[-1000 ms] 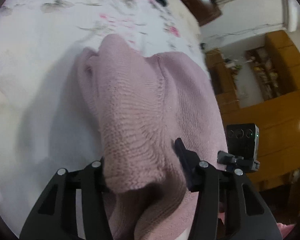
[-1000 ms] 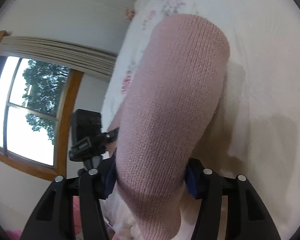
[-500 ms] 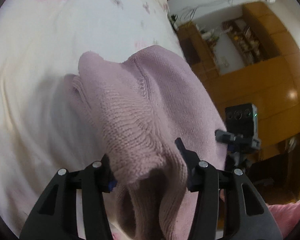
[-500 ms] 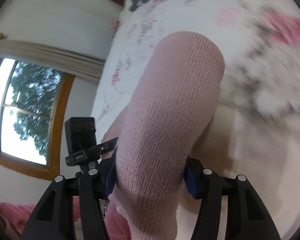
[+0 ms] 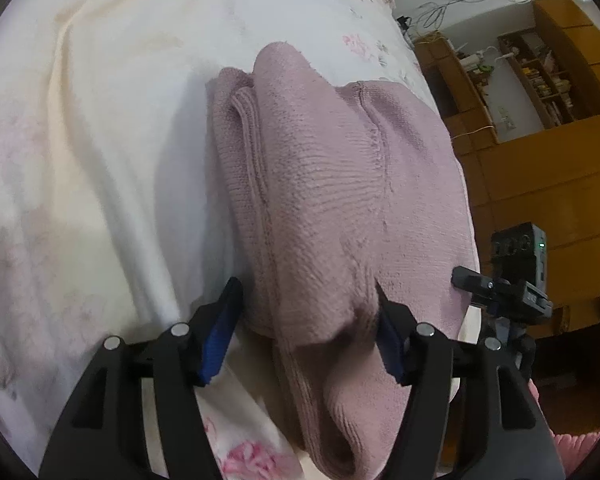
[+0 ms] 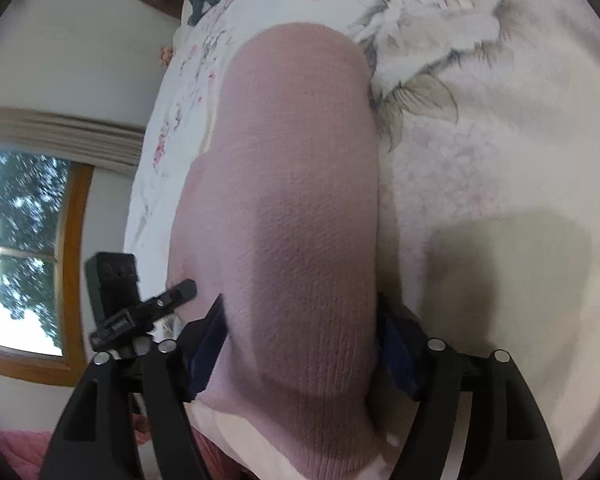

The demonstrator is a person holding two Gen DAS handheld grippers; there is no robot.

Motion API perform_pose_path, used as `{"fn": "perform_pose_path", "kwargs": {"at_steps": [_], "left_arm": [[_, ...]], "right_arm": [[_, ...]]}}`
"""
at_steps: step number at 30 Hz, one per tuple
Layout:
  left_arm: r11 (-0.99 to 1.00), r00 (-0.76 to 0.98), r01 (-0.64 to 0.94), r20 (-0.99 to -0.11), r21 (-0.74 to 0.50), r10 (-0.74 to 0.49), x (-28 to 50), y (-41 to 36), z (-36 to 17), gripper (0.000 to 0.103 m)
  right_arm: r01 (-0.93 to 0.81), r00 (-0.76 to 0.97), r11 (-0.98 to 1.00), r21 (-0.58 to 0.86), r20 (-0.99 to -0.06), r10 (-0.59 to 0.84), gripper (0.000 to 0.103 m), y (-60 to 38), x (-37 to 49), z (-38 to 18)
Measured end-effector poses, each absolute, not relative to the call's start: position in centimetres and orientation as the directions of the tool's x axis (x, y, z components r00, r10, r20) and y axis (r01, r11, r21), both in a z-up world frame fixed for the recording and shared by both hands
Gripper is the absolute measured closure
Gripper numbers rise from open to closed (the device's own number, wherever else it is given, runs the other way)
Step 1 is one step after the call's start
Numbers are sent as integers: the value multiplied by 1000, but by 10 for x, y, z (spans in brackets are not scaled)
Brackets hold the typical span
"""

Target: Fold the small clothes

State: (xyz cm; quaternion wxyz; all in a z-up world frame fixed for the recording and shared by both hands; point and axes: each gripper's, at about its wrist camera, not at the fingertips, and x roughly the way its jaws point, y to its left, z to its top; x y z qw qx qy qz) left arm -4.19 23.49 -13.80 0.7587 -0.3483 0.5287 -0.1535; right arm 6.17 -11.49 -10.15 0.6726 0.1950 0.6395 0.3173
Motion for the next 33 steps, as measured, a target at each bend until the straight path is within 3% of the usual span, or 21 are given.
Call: {"fn": "perform_pose_path", "kwargs": {"at_steps": [9,14,16,18,21,29,33], "left_arm": [[812,417,-37,-748,-582,-517,-81,200,-79,42],[872,387,14,-801,-490,-457,-90,171,-81,36],[886,363,2,-825,-464,-433,-89,167,-90,37],[893,339,-28,-845,-448,-413,-86,171,-104,38],[890,313,-83,-860,-448,-403,-86,181,-121,37],[904,297,-93,-878,-417,-375,-83,182,-134,34],[910,292,-104,-887,-402,-358,-83,175,-127,34]], "right_arm": [[-239,-70,732,638,-763,642,26,-126,21,-88],[-226,-113,745,627,-777,620,28,-116,4,-110],[-203,-124,745,635,-772,624,49,-108,4,-115],[-194,-128,738,646,-763,634,62,-117,-2,-116],[-186,-121,729,659,-752,648,71,-123,-3,-109],[-209,-123,775,597,-802,584,73,-116,-7,-118],[-210,-108,784,584,-811,575,65,-111,-11,-113]]}}
